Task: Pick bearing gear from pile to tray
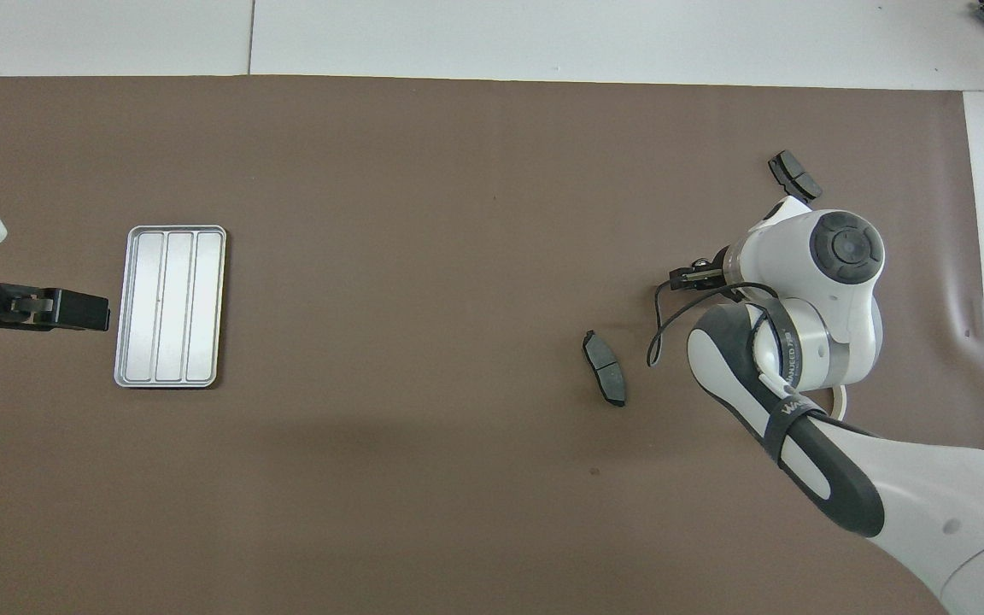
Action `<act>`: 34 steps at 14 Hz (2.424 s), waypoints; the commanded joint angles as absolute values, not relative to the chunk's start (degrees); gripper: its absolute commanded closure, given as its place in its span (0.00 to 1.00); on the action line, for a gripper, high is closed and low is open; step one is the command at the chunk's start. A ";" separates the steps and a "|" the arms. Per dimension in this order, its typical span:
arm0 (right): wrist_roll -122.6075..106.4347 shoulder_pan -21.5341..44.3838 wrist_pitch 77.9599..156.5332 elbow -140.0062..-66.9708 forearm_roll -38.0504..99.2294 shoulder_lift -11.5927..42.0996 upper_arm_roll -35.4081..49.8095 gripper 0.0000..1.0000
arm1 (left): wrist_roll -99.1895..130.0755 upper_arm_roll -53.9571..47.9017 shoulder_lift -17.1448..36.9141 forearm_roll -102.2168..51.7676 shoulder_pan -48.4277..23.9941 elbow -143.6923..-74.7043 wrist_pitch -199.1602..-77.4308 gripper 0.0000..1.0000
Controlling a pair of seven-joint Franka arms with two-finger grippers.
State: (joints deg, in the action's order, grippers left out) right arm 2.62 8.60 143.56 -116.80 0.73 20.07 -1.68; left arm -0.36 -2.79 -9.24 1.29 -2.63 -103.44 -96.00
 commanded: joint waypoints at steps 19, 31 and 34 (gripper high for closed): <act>0.61 8.44 147.04 -114.52 3.34 22.32 -1.32 1.00 | 0.09 -2.72 -10.81 0.79 -2.55 -104.94 -96.33 0.00; 7.45 10.71 133.87 -107.76 3.34 17.85 -1.23 1.00 | 0.09 -2.72 -10.81 0.79 -2.55 -104.94 -96.33 0.00; 14.48 14.49 131.05 -105.83 3.34 16.79 -1.23 1.00 | 0.09 -2.72 -10.81 0.79 -2.55 -104.94 -96.33 0.00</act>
State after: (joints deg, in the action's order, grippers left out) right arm 10.57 12.47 132.94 -106.84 2.00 17.57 -1.39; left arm -0.36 -2.79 -9.24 1.29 -2.63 -103.44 -96.00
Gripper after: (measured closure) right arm 0.648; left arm 0.000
